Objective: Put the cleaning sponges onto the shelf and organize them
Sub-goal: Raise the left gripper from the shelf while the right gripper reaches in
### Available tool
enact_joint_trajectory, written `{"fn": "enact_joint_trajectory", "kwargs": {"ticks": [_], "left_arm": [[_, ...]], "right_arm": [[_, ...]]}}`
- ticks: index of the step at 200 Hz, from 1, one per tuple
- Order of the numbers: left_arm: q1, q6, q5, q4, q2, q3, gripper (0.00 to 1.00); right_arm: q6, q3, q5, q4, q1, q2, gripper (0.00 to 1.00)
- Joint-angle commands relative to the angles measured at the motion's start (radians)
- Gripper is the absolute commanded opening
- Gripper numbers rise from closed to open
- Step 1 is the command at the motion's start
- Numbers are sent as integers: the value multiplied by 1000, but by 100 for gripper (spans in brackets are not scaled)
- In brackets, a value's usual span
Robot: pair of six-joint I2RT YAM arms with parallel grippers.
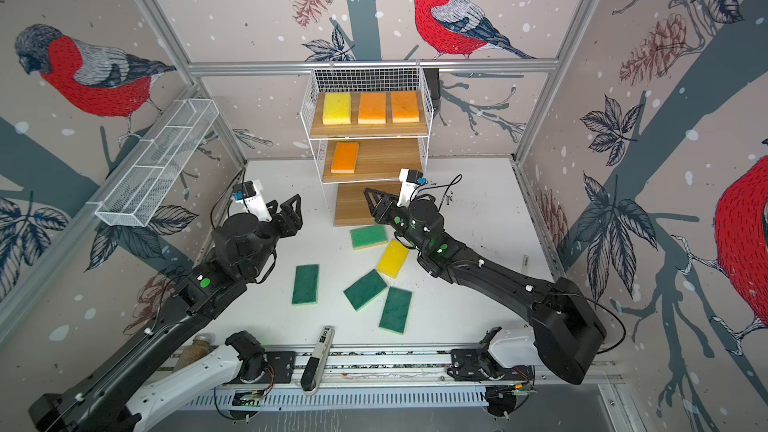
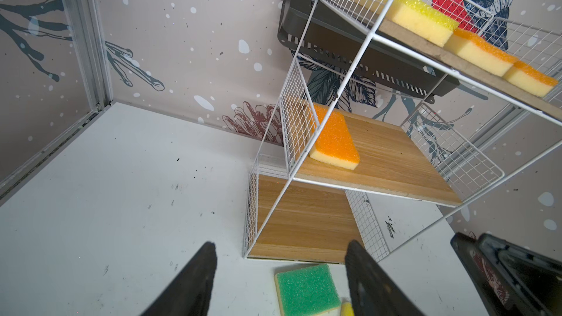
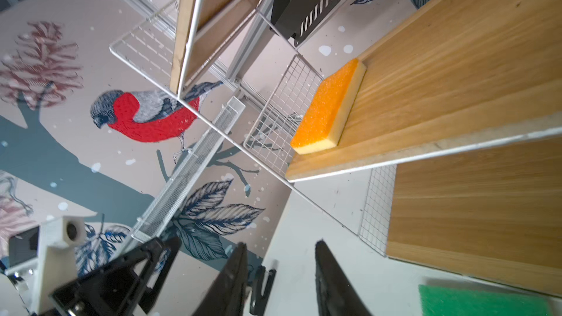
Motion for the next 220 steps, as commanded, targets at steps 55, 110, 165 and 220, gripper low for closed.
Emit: {"fn": "enact_joint_trajectory", "kwargs": {"ticks": [55, 110, 165, 220], "left_arm": [[43, 23, 77, 75, -1, -16, 66], [105, 7, 157, 93, -3, -36, 63], [120, 8, 146, 102, -14, -45, 62], [123, 2, 137, 97, -37, -52, 61]], "right_arm": [[190, 89, -46, 294, -67, 206, 32], [256, 191, -36, 389, -80, 355, 29], [278, 293, 36, 324, -62, 432, 28], [345, 399, 80, 209, -65, 488, 29]]}}
